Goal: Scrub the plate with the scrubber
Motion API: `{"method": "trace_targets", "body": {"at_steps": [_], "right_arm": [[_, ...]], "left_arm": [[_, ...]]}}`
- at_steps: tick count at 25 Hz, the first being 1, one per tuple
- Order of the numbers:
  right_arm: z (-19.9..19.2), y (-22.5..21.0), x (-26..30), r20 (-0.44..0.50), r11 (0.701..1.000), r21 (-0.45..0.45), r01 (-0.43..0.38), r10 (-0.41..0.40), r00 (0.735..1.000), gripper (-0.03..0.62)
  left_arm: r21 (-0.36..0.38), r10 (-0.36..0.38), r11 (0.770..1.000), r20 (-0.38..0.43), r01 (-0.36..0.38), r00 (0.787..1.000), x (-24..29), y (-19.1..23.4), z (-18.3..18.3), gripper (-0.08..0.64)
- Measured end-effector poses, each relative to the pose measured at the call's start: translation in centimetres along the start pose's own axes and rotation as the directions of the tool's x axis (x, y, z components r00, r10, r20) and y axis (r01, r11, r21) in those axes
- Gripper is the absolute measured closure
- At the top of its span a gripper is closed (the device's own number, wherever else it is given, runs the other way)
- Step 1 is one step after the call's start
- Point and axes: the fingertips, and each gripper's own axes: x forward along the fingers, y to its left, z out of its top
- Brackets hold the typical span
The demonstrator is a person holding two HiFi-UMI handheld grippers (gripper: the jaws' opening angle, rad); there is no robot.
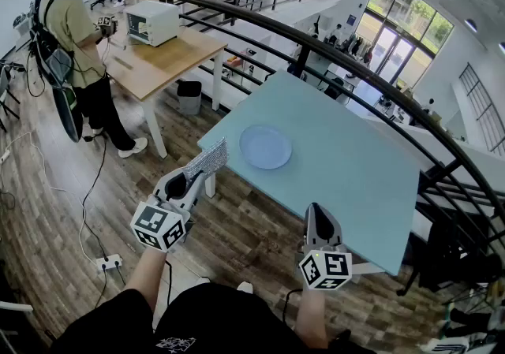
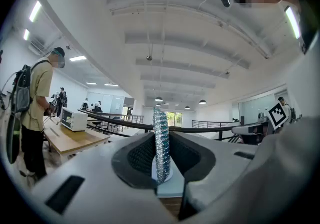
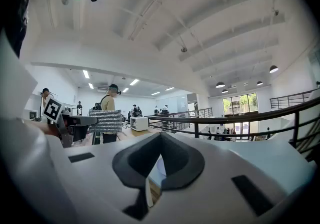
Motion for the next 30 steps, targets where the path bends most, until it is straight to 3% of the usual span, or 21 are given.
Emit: {"method": "trace_targets", "body": {"at_steps": [14,30], "right_arm": [[-0.7,2.1,1.1,0.000,0.997,0.075,-0.027,0.027,1.000,0.584],[-2.3,6.8,1.6,-0.009,0.996,0.085,0.022,-0.021,1.000,0.584]], "left_arm": [[0.013,0.026,1.000,-0.011,-0.026,1.000,-1.2,1.7,-0.2,0.476],[-0.001,-0.026,1.000,-0.012,0.026,1.000,-4.1,5.8,-1.6,0.476]]}}
